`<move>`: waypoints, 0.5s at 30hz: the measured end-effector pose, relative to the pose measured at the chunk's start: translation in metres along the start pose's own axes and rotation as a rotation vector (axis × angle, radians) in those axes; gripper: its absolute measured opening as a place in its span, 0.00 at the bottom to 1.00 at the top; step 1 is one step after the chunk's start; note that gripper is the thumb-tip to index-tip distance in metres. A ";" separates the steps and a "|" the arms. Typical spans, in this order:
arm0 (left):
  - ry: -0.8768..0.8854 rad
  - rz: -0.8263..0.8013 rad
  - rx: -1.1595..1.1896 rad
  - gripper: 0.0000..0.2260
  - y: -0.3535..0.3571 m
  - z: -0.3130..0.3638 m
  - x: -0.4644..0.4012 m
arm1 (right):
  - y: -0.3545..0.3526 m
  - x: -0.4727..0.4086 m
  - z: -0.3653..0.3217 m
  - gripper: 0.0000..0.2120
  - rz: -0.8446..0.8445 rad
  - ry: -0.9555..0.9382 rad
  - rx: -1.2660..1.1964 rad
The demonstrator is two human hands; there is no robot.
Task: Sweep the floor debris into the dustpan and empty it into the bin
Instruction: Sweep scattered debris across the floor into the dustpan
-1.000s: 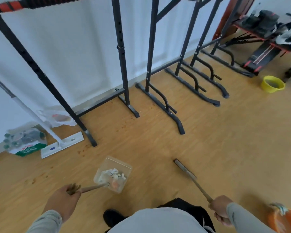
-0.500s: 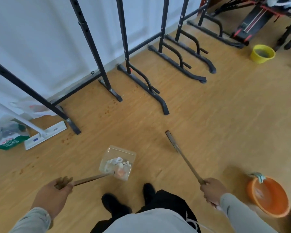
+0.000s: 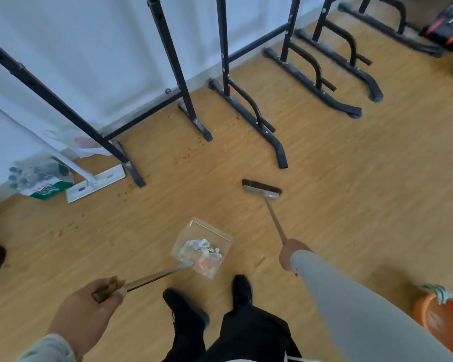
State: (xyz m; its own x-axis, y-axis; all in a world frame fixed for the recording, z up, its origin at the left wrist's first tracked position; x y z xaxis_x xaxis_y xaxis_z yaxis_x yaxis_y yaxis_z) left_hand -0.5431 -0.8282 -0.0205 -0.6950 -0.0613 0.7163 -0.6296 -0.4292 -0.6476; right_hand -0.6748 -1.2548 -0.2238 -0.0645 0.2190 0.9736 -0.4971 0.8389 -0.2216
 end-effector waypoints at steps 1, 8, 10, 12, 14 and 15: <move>0.012 -0.001 -0.004 0.06 -0.001 0.001 0.001 | 0.013 0.011 0.005 0.21 0.004 -0.011 0.072; 0.021 -0.048 -0.029 0.06 -0.005 0.000 -0.006 | 0.041 0.102 0.071 0.30 -0.081 -0.104 0.132; 0.027 -0.038 -0.013 0.07 -0.006 -0.001 -0.007 | 0.027 0.113 0.093 0.26 -0.099 -0.147 -0.052; 0.029 -0.023 -0.004 0.07 -0.007 -0.004 -0.010 | 0.014 0.111 0.120 0.21 -0.125 -0.133 -0.346; 0.023 -0.020 -0.022 0.07 -0.009 -0.008 -0.014 | 0.004 0.114 0.139 0.16 -0.103 -0.110 -0.560; 0.018 -0.019 -0.031 0.08 -0.009 -0.010 -0.015 | 0.001 0.116 0.144 0.14 -0.067 -0.112 -0.600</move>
State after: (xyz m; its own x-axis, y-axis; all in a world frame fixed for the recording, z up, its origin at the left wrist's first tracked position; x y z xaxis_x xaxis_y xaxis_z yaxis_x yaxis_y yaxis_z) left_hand -0.5302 -0.8142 -0.0277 -0.6888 -0.0372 0.7240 -0.6529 -0.4021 -0.6419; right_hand -0.8075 -1.3003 -0.1028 -0.1567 0.1297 0.9791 0.0690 0.9904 -0.1201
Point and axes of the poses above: each hand's wrist, its own x-axis away from the middle knuckle, its own y-axis out of the palm, z = x × y, the point moved 5 cm from there along -x, towards the middle knuckle, and after that the axes turned 10 degrees about -z, right-handed, at the moved point
